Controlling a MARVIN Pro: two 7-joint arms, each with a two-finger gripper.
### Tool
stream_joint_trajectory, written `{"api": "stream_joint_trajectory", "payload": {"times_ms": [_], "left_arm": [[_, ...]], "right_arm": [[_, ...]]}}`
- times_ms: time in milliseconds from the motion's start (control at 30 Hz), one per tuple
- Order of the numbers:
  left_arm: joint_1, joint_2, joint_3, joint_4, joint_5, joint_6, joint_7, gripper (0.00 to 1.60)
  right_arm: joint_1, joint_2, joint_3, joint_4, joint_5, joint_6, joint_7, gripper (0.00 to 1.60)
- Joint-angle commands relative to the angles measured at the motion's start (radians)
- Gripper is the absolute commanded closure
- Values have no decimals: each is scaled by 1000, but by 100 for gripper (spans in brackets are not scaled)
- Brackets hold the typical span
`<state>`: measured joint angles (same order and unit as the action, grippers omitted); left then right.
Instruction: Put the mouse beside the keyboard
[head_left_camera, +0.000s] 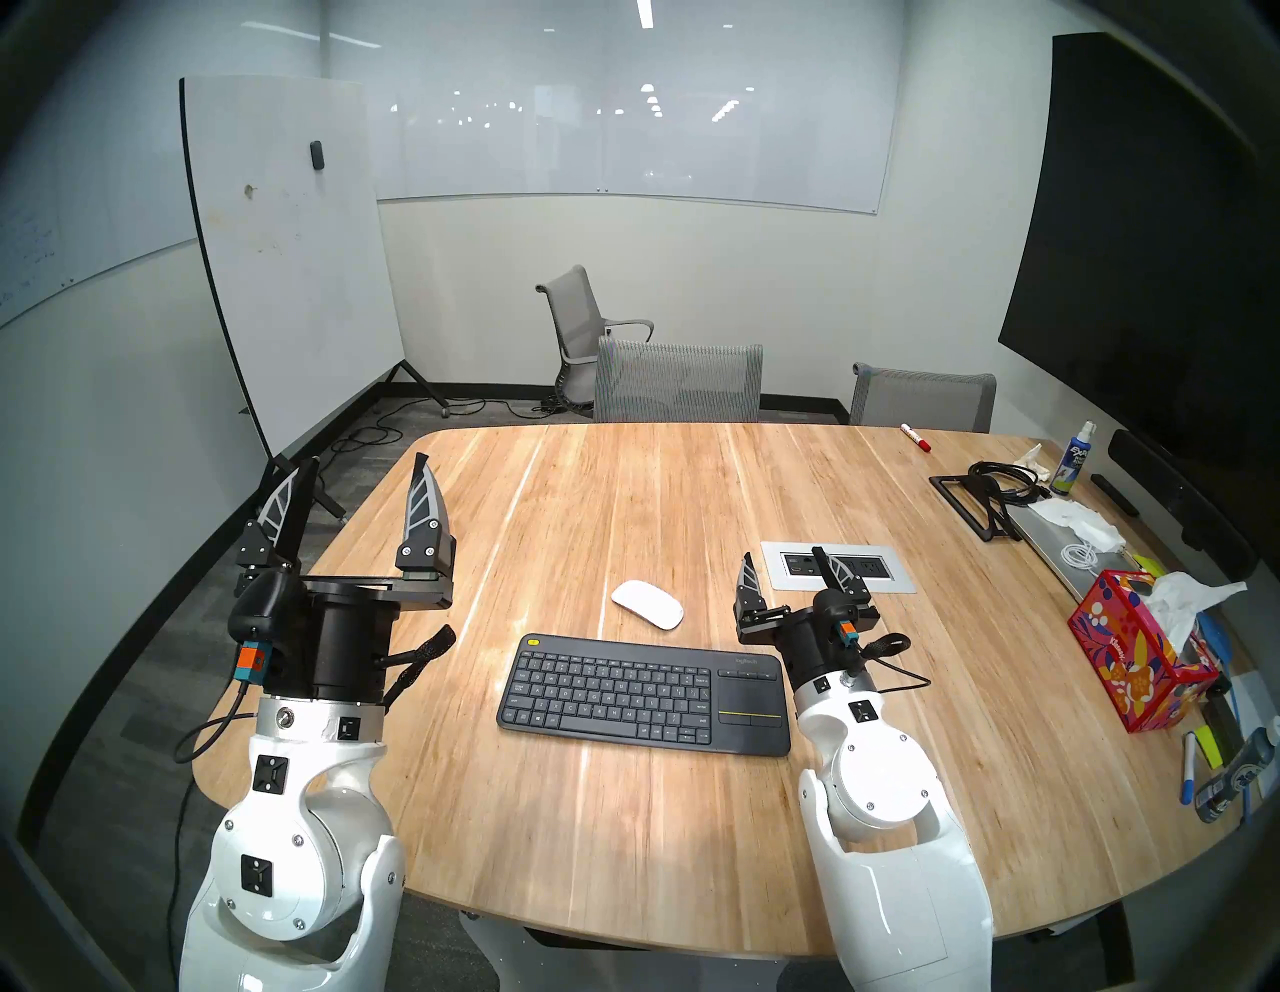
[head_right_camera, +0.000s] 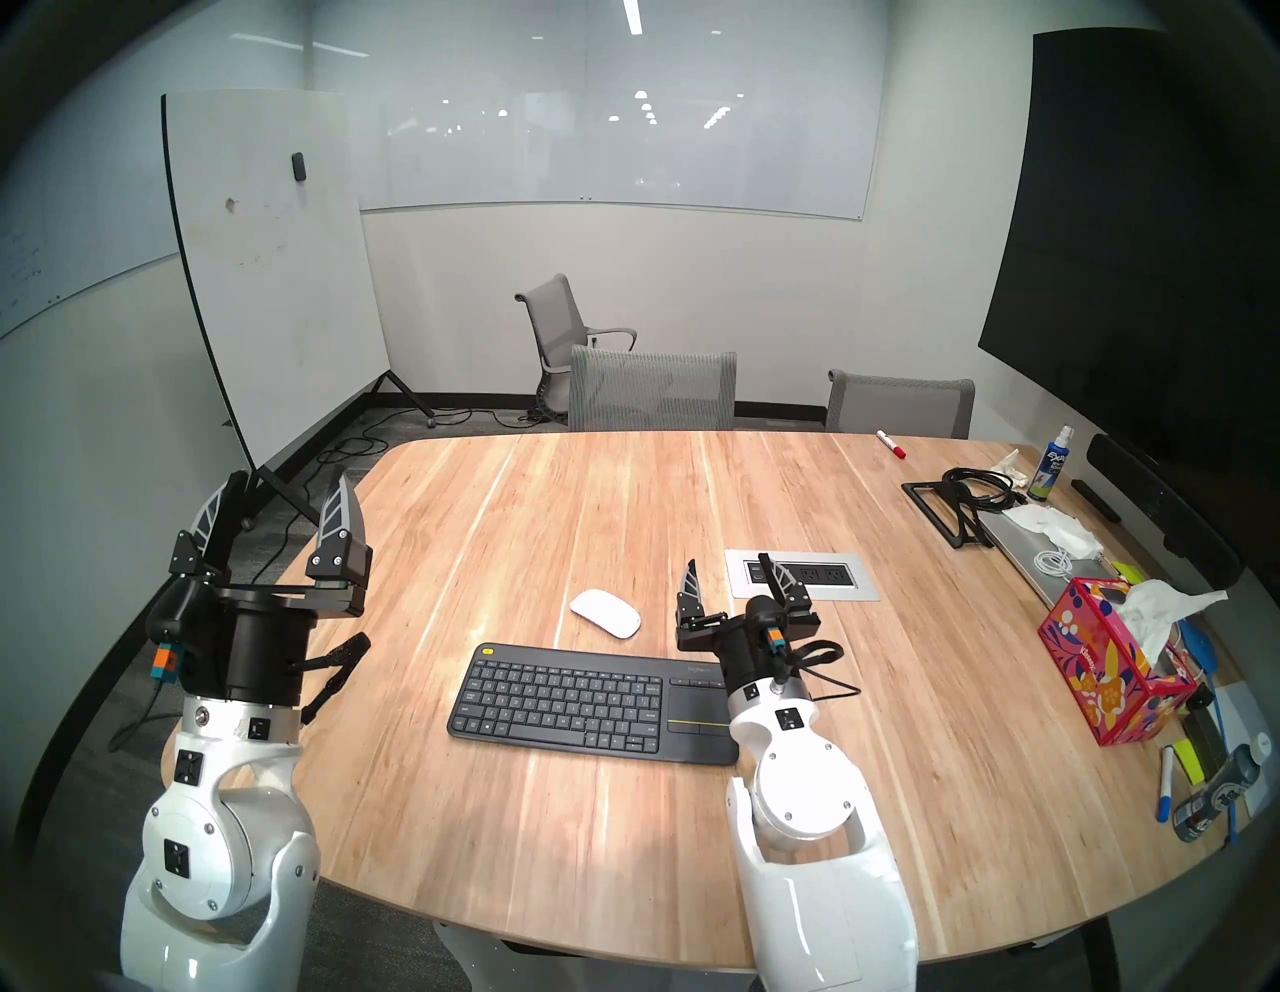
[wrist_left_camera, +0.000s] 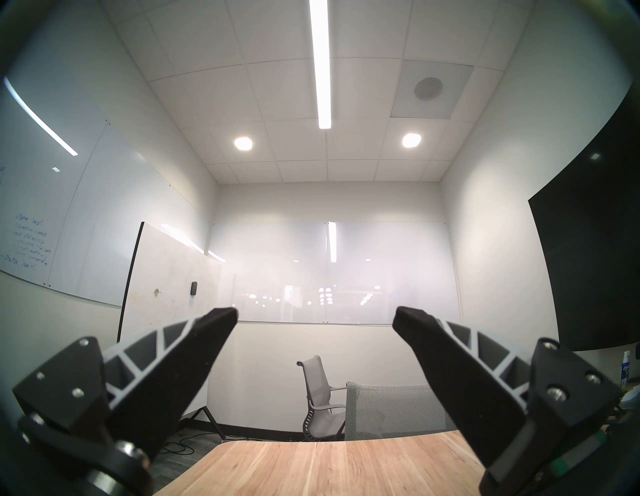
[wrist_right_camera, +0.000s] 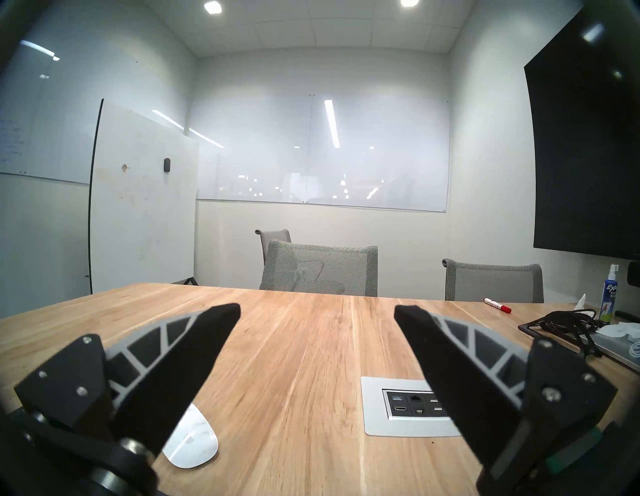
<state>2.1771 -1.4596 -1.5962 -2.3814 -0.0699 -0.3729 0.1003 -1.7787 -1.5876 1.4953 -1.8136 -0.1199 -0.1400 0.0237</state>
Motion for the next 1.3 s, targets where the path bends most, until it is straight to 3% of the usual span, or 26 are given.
{"api": "stream_joint_trajectory", "payload": {"times_ms": [0,367,1033,1267], "left_arm": [[-2,0,1,-15,-1,-3,0,0],[-2,0,1,-16,-1,-3,0,0],[-1,0,1,-16,-1,-2,0,0],[-1,0,1,-16,-1,-2,0,0]], "right_arm": [[106,-8,-6,24,-3,-1,-9,0],[223,-12,-15,136,-36,5,-10,0],[310,-26,-40,196,-87,64,-9,0],[330,-3,-42,185,-67,122,69,0]]}}
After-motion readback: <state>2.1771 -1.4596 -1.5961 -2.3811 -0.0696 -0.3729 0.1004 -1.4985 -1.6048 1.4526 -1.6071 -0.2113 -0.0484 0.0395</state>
